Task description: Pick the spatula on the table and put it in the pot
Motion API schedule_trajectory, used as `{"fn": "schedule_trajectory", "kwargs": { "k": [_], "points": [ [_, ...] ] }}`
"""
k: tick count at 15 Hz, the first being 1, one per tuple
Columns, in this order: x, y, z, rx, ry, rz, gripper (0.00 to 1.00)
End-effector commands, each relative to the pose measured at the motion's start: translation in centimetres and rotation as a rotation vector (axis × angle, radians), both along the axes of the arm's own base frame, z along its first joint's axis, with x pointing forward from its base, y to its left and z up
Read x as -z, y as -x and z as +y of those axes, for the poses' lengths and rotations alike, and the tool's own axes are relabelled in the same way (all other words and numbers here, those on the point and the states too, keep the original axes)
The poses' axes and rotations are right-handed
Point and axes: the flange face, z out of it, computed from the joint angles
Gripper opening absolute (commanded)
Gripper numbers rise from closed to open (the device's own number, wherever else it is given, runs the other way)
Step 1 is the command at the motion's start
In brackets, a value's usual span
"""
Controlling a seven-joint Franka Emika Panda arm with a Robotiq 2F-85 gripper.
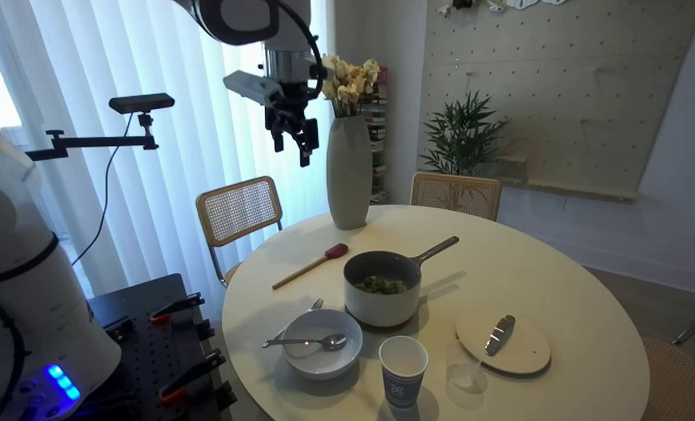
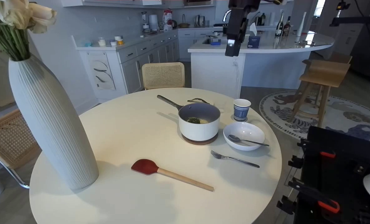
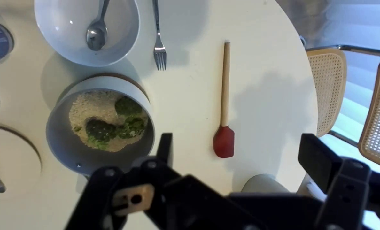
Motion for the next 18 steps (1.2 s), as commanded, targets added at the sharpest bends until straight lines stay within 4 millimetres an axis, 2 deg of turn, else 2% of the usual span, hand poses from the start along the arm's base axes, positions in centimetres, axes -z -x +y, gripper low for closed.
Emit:
{"fn": "schedule_trajectory", "kwargs": {
  "k": [1, 9, 15, 18],
  "points": [
    [3.1, -0.6, 2.8, -0.023, -0.020, 0.013, 1.00],
    [10.0, -1.6, 8.8, -0.063, 0.016, 0.031, 1.00],
    [15.0, -0.3, 12.0, -0.045, 0.104, 0.009, 1.00],
    [18.0, 0.9, 12.7, -0.040, 0.153, 0.035, 1.00]
  ]
}}
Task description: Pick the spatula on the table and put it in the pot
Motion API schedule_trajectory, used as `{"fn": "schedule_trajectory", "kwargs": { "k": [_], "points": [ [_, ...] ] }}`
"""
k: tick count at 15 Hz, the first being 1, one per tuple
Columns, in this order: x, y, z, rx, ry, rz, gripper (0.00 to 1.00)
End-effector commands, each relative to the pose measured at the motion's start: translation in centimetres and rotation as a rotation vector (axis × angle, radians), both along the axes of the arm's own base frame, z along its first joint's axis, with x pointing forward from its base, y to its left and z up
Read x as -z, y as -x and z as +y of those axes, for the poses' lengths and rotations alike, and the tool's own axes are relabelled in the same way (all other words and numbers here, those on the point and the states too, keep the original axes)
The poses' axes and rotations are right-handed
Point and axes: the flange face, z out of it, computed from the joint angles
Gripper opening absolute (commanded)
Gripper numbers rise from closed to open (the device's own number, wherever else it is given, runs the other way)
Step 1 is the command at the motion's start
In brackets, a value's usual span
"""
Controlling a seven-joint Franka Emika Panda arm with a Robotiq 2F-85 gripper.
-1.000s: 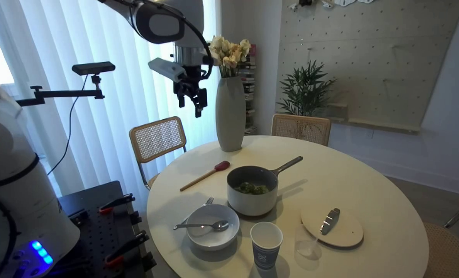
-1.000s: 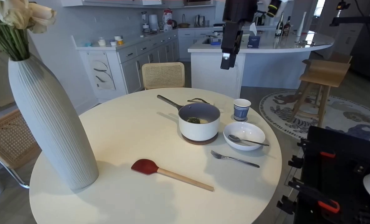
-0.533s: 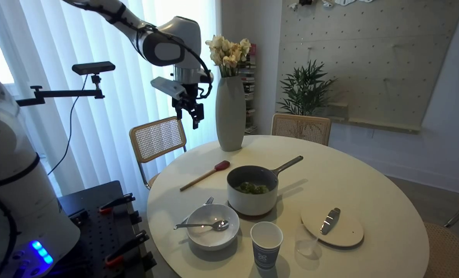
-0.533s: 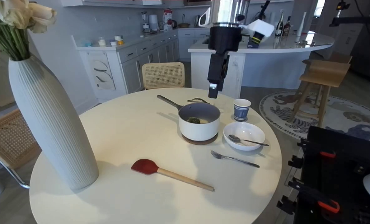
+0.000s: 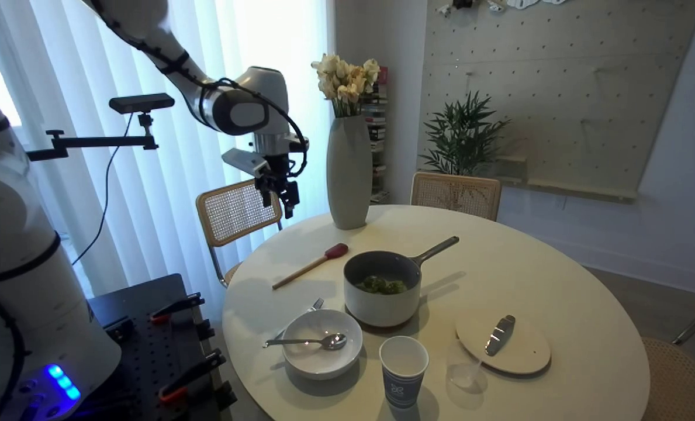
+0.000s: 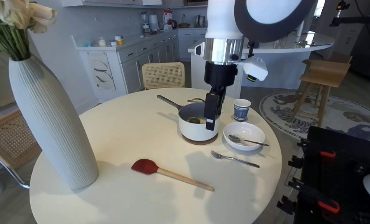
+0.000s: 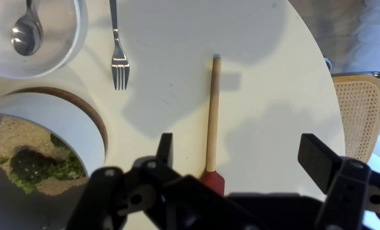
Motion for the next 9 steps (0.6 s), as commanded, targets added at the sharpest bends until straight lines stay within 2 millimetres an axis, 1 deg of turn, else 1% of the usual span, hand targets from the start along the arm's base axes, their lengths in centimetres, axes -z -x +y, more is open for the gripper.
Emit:
{"fn": "schedule_trajectory", "kwargs": {
  "k": [1, 5, 9],
  "points": [
    [3.2, 1.5, 0.8, 0.015, 0.053, 0.009, 1.00],
    [6.7, 2.6, 1.1, 0.013, 0.090, 0.043, 1.00],
    [9.3, 3.3, 1.8, -0.027, 0.103, 0.042, 1.00]
  ]
}}
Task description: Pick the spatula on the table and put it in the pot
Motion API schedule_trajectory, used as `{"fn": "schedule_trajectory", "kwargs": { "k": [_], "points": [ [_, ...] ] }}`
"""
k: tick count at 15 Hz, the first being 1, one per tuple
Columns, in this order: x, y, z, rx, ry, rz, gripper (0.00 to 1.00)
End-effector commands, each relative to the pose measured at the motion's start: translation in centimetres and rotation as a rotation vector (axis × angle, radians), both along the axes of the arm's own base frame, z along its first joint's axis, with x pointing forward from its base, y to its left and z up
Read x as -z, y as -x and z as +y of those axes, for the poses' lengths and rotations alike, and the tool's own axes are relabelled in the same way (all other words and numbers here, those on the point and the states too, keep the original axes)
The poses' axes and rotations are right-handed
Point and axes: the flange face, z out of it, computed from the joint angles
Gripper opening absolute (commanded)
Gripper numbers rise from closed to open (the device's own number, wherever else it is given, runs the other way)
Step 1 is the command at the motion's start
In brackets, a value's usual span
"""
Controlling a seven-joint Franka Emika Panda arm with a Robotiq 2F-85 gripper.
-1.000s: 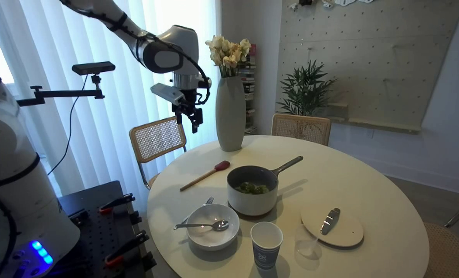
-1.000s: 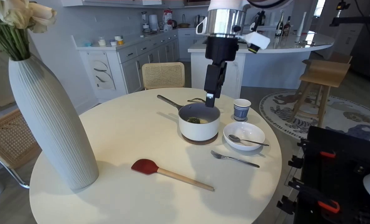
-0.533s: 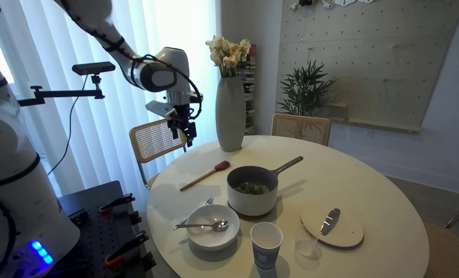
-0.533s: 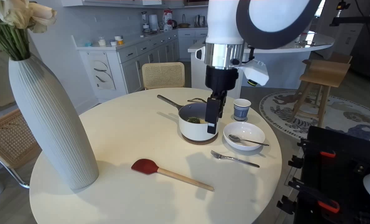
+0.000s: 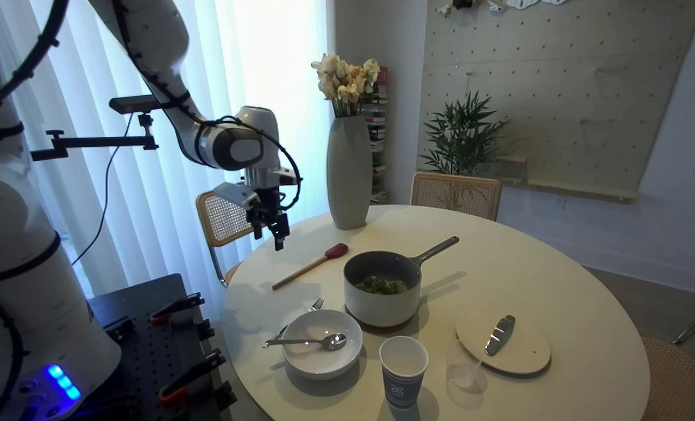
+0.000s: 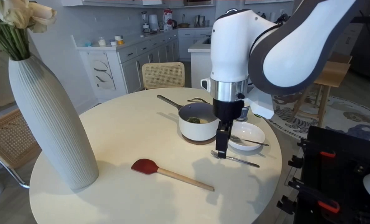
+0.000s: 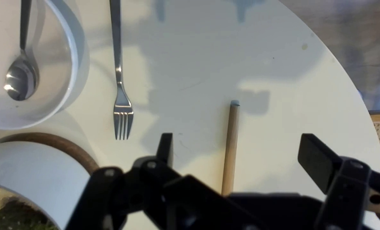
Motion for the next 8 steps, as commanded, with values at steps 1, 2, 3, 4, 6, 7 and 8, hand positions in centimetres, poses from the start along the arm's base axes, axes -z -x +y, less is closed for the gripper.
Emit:
{"fn": "schedule_trajectory", "kwargs": {
  "k": [1, 2, 3, 4, 6, 7, 8],
  "points": [
    [2.1, 0.7, 1.3, -0.026, 0.010, -0.017, 1.00],
    [2.8, 0.8, 1.7, -0.037, 0.006, -0.021, 1.00],
    [3.4, 0.9, 2.0, -0.045, 0.004, -0.024, 1.00],
    [4.1, 1.0, 2.5, -0.054, 0.005, -0.031, 1.00],
    [5.5, 0.9, 3.1, -0.067, 0.003, -0.035, 1.00],
    [6.1, 0.9, 3.3, -0.069, 0.003, -0.037, 1.00],
    [6.8, 0.8, 3.5, -0.074, 0.002, -0.037, 1.00]
  ]
}}
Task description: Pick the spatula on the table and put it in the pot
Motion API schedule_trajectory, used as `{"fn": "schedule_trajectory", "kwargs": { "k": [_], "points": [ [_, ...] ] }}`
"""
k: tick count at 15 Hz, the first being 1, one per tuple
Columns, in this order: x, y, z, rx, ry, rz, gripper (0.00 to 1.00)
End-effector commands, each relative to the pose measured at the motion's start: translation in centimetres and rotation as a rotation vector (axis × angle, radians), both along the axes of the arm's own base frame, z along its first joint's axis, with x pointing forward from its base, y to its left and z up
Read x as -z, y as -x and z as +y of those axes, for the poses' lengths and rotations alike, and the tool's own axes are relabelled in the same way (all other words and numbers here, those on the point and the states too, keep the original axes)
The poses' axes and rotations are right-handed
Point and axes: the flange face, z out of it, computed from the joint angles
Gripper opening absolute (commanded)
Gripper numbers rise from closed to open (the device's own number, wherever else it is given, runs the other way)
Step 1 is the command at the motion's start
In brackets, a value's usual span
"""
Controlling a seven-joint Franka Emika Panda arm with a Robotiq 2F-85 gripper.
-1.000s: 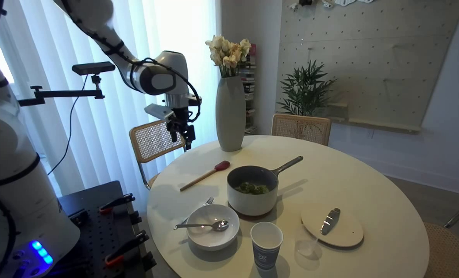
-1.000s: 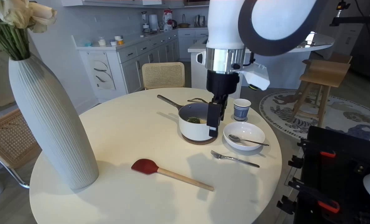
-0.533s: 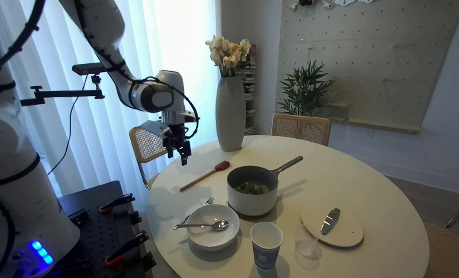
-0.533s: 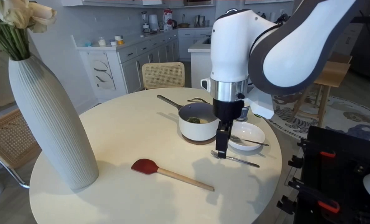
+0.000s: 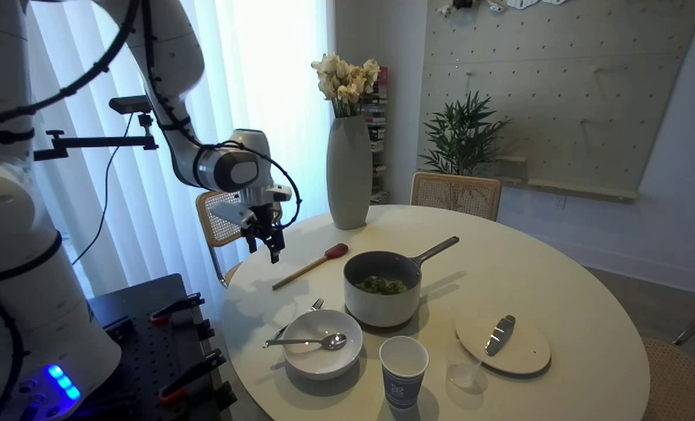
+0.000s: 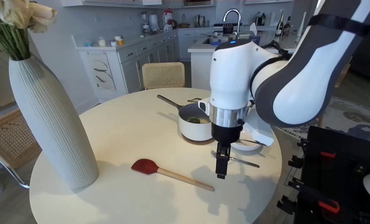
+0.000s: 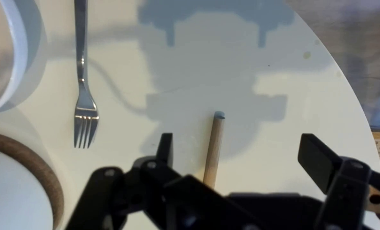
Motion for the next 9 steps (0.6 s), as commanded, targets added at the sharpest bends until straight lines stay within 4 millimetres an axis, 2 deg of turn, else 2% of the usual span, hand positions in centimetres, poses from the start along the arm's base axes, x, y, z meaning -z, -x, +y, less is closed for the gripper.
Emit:
{"fn": "schedule_trajectory", "kwargs": {
  "k": [1, 9],
  "points": [
    [2.4, -0.6, 0.9, 0.003, 0.000, -0.014, 1.00],
    [7.0, -3.1, 0.6, 0.012, 0.045, 0.011, 1.00]
  ]
}}
